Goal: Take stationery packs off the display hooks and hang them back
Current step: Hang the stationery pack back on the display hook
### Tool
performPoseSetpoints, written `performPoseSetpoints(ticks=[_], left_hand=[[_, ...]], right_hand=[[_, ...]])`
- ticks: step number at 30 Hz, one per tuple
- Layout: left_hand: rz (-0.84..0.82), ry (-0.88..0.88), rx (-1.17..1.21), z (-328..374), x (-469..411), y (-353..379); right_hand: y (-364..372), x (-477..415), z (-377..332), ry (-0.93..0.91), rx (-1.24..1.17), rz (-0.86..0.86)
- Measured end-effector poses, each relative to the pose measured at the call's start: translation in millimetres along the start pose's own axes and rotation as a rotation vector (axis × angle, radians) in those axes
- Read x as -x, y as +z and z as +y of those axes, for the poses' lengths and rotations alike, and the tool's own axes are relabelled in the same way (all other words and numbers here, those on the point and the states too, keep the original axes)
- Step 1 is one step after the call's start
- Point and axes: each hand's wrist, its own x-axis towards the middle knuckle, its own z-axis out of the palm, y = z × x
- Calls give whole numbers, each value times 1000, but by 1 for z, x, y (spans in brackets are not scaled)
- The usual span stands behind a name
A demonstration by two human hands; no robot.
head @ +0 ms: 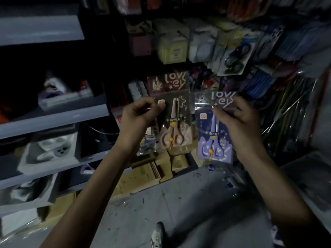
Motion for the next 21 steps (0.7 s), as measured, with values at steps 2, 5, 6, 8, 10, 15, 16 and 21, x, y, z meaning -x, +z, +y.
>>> performPoseSetpoints(ticks=[2, 5, 6, 8, 10, 15, 16, 21], left_hand=[[10, 9, 8, 5, -21, 13], [18, 27, 17, 15, -47, 35], [17, 34, 12, 17, -54, 42], [22, 43, 16, 20, -67, 55], [42, 71, 17, 28, -78, 71], [130, 175, -45, 52, -95, 116], [141, 190, -52, 57, -98, 125], [206, 236, -89, 78, -104, 162]], right_hand=[[-7, -24, -5, -40, 16, 0], [-19, -61, -11, -101, 35, 17], [-24, -72, -12, -116, 43, 25], [-36, -94, -15, -151, 32, 36], [-49, -114, -19, -216, 15, 6], [-79, -162, -31, -296, -64, -147], [-85, -171, -36, -299, -65, -196], [-101, -212, -62, -271, -144, -385]])
